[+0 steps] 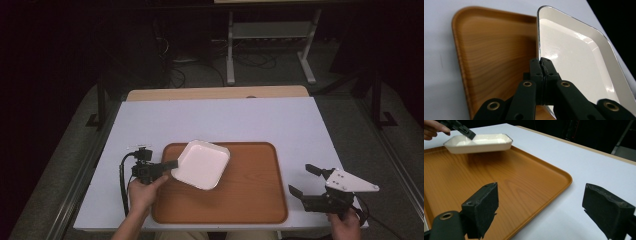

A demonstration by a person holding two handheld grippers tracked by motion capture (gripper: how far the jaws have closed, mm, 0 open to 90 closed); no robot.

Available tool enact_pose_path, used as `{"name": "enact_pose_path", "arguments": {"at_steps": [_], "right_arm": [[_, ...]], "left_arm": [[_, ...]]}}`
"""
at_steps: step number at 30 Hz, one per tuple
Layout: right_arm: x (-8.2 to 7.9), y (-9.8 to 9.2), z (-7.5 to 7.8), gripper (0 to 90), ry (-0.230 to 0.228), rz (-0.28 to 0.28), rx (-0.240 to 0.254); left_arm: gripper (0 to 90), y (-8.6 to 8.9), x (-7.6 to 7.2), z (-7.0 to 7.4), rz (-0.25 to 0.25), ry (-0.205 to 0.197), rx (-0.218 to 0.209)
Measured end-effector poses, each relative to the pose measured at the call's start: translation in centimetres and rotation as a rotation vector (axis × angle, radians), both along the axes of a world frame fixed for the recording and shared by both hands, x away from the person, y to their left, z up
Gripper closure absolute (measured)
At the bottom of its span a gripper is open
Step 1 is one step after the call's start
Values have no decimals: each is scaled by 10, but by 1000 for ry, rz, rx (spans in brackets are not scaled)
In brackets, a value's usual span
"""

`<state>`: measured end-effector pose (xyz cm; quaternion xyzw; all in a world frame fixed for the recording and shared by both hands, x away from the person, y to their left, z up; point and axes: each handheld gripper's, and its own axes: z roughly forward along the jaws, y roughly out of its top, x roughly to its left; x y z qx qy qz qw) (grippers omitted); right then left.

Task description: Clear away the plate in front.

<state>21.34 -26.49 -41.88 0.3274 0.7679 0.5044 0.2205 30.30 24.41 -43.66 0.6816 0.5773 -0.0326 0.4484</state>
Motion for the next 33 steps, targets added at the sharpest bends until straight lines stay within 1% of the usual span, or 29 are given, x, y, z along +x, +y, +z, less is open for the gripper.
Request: {"name": "enact_pose_path", "arguments": {"at_steps": [1,2,5,6,7,8,9,10,11,12,13,14,15,16,17,18,19,22,23,24,25,26,28,30,31,33], "right_arm": [[0,0,0,125,1,1,-1],[0,0,0,125,1,1,-1],[0,0,0,125,1,2,-1],[0,0,0,125,1,2,-1],[0,0,0,125,0,3,-1],[0,0,0,125,0,3,-1],[0,0,0,125,1,5,-1],[0,0,0,125,1,5,-1],[0,1,0,125,0,7,-3],[0,1,0,125,0,7,-3],[0,1,0,125,-1,7,-3],[0,1,0,125,-1,7,-3],[0,1,0,125,-2,8,-4],[0,1,0,125,-2,8,-4],[0,1,0,125,-2,8,-5],[0,1,0,125,-2,8,-5],[0,1,0,126,-2,10,-7],[0,1,0,125,-3,11,-6],[0,1,0,125,-3,11,-6],[0,2,0,125,-2,12,-7],[0,2,1,125,-3,12,-7],[0,2,1,125,-3,12,-7],[0,2,1,125,-3,13,-7],[0,2,1,125,-2,13,-7],[0,2,1,125,-2,14,-7],[-1,2,1,125,-3,14,-7]], "left_arm": [[892,-2,-1,-3,0,6,2],[892,-2,-1,-3,0,6,2],[891,-6,-5,-6,12,-1,32],[891,-6,-5,-6,12,-1,32],[891,-8,-8,-7,6,-2,60],[891,-8,-8,-7,6,-2,60],[891,-12,-10,-6,2,-6,112],[891,-12,-10,-6,2,-6,112],[891,-16,-13,-6,2,-11,158],[891,-16,-13,-6,2,-11,158],[891,-18,-15,-6,7,1,164],[891,-18,-15,-6,7,1,164],[891,-21,-18,-5,13,2,178],[890,-21,-18,-5,13,2,178],[890,-25,-22,-4,15,-4,204],[888,-25,-22,-4,15,-4,204],[885,-27,-25,-4,27,-1,205],[871,-28,-28,-4,26,0,204],[850,-29,-29,-5,26,4,206],[829,-30,-31,-5,24,12,201],[819,-31,-34,-4,18,8,210],[811,-31,-34,-4,18,8,210],[776,-32,-37,-3,13,15,202],[766,-33,-40,-2,9,13,209],[764,-33,-42,-1,4,18,197],[757,-33,-44,-2,-2,19,196]]}}
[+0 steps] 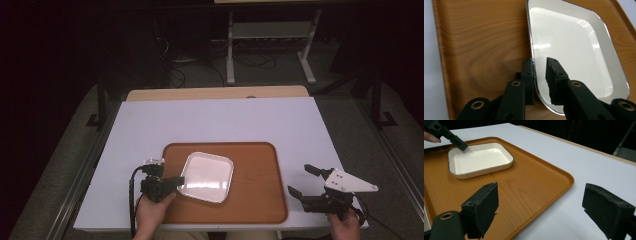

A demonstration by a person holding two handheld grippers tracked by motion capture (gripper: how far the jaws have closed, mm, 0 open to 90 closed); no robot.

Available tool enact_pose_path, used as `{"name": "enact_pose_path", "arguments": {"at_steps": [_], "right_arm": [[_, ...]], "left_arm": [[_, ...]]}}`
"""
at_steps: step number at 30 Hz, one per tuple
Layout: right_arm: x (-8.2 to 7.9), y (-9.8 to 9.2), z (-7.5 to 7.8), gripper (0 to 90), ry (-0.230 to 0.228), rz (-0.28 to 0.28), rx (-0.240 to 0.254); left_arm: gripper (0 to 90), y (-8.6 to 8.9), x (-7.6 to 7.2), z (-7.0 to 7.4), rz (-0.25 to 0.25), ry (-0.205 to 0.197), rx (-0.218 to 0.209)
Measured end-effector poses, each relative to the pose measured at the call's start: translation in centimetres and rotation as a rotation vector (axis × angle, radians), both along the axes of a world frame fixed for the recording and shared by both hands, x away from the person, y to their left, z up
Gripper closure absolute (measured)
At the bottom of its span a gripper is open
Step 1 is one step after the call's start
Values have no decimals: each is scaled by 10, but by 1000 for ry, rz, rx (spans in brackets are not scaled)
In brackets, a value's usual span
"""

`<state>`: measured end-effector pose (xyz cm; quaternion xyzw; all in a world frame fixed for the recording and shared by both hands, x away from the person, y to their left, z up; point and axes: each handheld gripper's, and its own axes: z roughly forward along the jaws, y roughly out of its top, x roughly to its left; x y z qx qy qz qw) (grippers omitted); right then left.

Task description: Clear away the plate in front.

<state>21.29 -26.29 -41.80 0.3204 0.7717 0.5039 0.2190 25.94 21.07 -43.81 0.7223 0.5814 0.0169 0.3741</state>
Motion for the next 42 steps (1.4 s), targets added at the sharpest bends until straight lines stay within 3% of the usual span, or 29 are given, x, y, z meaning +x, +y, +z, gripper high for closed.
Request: {"name": "enact_pose_path", "arguments": {"at_steps": [12,42], "right_arm": [[0,0,0,125,-3,3,1],[0,1,1,125,-4,8,-3]], "left_arm": [[718,-4,-12,0,-18,23,-41],[710,-19,-22,1,-69,-9,-45]]}}
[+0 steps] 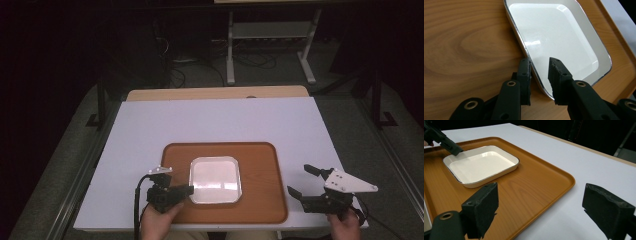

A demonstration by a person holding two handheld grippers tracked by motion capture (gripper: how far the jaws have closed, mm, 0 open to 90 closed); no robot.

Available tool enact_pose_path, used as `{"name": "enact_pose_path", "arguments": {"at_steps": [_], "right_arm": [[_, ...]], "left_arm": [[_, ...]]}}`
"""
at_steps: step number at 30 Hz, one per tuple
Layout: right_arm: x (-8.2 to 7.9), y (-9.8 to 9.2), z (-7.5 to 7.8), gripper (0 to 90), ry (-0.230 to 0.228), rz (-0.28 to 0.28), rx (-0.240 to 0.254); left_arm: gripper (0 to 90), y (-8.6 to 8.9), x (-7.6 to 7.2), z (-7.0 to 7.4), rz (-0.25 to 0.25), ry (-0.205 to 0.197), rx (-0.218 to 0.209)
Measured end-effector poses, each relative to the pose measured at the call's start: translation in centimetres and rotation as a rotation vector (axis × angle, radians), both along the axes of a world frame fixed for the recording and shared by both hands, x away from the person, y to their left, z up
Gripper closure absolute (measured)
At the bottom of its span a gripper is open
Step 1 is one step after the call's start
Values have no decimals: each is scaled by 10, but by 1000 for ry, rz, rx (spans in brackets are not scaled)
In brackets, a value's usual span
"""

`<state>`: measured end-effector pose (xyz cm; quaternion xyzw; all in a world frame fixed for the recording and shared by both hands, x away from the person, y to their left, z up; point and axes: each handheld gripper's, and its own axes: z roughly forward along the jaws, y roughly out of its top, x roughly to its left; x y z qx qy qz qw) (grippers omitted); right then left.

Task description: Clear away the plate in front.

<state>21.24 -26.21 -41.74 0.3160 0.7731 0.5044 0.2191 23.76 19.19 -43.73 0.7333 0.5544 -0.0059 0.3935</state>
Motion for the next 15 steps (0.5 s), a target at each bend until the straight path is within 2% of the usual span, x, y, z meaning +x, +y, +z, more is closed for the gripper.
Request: {"name": "enact_pose_path", "arguments": {"at_steps": [3,9,13,15], "right_arm": [[0,0,0,125,0,0,0],[1,0,0,125,1,2,-3],[1,0,-1,125,6,0,-5],[1,0,-1,125,9,-1,-8]], "left_arm": [[696,1,1,0,-2,-8,10],[676,3,2,2,-13,-51,28],[643,6,4,4,-29,-97,49],[621,9,5,5,-36,-118,41]]}}
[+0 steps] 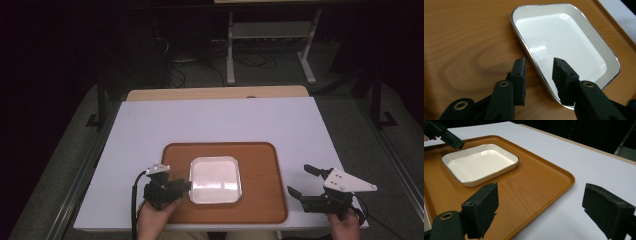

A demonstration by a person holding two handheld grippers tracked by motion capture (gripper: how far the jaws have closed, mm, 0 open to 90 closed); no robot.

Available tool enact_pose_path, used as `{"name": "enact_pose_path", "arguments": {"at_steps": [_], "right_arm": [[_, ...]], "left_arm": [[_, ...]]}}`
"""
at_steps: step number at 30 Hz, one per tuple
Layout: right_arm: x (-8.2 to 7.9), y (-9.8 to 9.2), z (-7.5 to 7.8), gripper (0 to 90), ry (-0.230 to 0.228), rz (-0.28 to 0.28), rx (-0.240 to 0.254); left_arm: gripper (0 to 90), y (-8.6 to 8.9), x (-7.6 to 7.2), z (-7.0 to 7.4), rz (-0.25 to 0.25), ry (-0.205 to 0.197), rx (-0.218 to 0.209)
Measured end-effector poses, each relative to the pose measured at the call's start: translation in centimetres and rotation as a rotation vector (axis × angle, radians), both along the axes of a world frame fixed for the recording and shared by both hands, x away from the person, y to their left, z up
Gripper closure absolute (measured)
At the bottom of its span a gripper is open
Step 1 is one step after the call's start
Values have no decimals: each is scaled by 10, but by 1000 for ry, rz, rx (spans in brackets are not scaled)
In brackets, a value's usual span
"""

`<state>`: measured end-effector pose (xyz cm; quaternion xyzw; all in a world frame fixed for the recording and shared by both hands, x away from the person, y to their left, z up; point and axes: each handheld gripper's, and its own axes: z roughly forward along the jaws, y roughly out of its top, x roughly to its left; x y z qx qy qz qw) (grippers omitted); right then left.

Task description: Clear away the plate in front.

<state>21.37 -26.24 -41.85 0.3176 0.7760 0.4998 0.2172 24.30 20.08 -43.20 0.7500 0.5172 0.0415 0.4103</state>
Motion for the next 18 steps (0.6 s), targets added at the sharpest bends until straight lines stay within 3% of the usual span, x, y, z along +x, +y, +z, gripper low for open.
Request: {"name": "enact_pose_path", "arguments": {"at_steps": [6,9,18], "right_arm": [[1,-1,-1,125,6,-7,-2],[2,-1,-1,125,11,-13,-2],[3,-2,-2,125,19,-23,-7]], "left_arm": [[572,10,4,3,-12,-56,-16],[544,18,6,7,-21,-101,-9],[480,36,5,13,-38,-187,14]]}}
